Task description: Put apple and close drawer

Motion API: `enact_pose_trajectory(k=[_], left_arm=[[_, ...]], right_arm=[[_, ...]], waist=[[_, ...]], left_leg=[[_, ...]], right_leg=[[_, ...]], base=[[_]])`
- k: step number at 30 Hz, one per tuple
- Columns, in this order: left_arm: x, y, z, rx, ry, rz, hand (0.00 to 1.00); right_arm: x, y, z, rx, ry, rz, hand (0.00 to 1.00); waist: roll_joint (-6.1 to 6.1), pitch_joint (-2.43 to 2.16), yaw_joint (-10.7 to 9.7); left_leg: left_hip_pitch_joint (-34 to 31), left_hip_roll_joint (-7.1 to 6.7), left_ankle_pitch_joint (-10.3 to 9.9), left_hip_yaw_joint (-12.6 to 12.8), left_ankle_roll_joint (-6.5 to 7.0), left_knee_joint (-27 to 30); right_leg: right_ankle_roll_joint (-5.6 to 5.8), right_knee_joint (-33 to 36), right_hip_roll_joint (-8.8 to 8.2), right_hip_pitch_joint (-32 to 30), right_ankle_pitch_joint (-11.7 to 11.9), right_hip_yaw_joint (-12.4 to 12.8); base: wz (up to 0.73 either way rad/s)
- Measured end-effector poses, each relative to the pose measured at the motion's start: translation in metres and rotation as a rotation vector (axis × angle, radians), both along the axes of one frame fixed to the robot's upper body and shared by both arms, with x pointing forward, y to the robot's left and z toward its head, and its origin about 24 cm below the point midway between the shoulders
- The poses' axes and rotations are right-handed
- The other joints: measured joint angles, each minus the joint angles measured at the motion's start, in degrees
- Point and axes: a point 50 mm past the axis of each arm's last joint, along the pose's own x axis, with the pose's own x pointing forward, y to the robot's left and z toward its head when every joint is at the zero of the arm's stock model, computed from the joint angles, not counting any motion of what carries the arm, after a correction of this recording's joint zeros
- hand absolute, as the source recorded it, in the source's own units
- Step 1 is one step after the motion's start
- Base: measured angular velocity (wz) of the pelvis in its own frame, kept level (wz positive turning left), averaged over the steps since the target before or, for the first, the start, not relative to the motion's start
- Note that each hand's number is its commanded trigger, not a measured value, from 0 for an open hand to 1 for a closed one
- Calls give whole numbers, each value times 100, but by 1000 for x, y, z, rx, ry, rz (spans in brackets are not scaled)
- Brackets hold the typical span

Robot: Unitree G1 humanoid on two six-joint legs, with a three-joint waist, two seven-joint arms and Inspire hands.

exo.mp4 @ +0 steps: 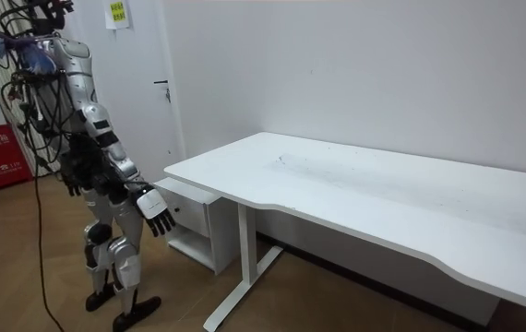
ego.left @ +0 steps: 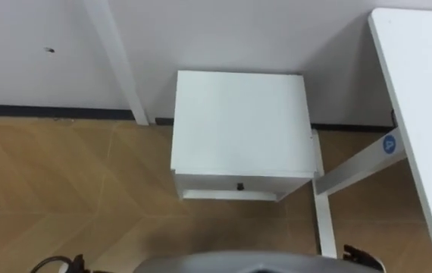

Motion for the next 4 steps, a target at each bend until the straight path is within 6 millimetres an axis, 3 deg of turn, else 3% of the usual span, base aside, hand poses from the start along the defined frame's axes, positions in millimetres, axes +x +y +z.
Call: enact_pose_trajectory(k=[4], left_arm=[[-3, 1, 0, 1, 6, 11, 0]], right_arm=[[-1, 1, 0, 26, -2, -7, 0]], waist=[[47, 20, -3]], left_leg=[[58, -2, 2, -3, -2, -10]], right_leg=[[0, -10, 2, 40, 0, 0]], base=[[0]])
